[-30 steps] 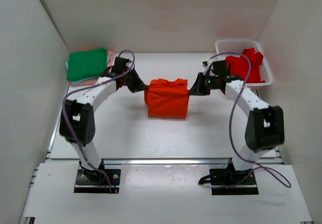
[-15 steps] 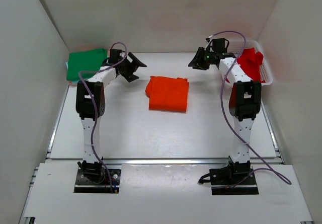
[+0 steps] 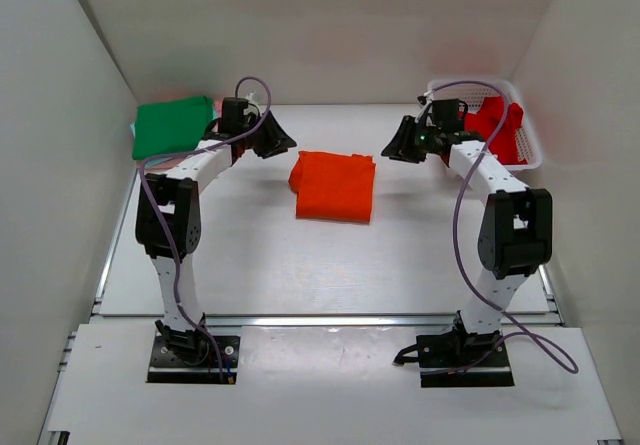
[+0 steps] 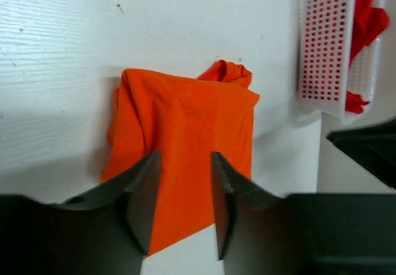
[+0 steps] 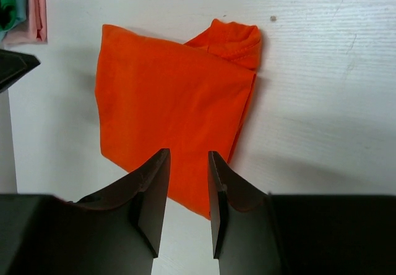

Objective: Fold and stack the t-shirts
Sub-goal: Fold the long partially folded tshirt into a neat square, then put the neatly folded tshirt into the corner of the board with the left arm

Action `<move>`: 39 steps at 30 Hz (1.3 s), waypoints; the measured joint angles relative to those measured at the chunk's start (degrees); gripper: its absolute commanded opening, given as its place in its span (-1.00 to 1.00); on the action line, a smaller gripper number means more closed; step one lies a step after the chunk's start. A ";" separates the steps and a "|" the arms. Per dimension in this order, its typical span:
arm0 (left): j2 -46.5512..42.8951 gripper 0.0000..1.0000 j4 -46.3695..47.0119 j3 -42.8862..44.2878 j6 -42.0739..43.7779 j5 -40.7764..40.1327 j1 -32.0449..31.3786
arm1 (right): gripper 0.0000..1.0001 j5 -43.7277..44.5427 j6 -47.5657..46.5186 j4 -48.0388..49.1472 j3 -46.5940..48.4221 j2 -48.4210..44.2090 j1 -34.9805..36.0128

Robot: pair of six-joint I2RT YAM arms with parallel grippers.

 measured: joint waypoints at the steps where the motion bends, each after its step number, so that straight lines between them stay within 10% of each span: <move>1: 0.00 0.23 -1.29 0.94 1.97 -1.66 -0.66 | -0.44 0.26 -0.02 0.02 -1.14 -1.11 0.11; 5: 0.90 0.34 -8.37 4.92 9.16 -8.24 -3.23 | -0.46 0.72 0.00 0.20 -6.34 -6.56 0.37; 8: 3.30 0.97 -11.65 9.27 14.43 -11.78 -5.51 | -0.50 0.63 0.00 0.50 -9.14 -9.79 0.33; 32: 15.91 0.97 -26.36 18.12 30.36 -20.06 -18.82 | -0.56 -0.90 0.37 2.99 -18.75 -15.93 -4.17; 34: 16.02 0.76 -27.30 18.38 30.91 -20.44 -20.20 | -0.57 -1.25 0.39 3.23 -19.23 -16.57 -4.72; 36: 16.00 -0.93 -28.20 18.38 30.86 -19.78 -21.03 | -0.58 -1.53 0.39 3.45 -19.45 -16.96 -5.33; 39: 16.06 -1.00 -28.63 17.59 29.92 -16.31 -20.61 | -0.61 -1.97 0.44 3.93 -19.65 -17.16 -5.77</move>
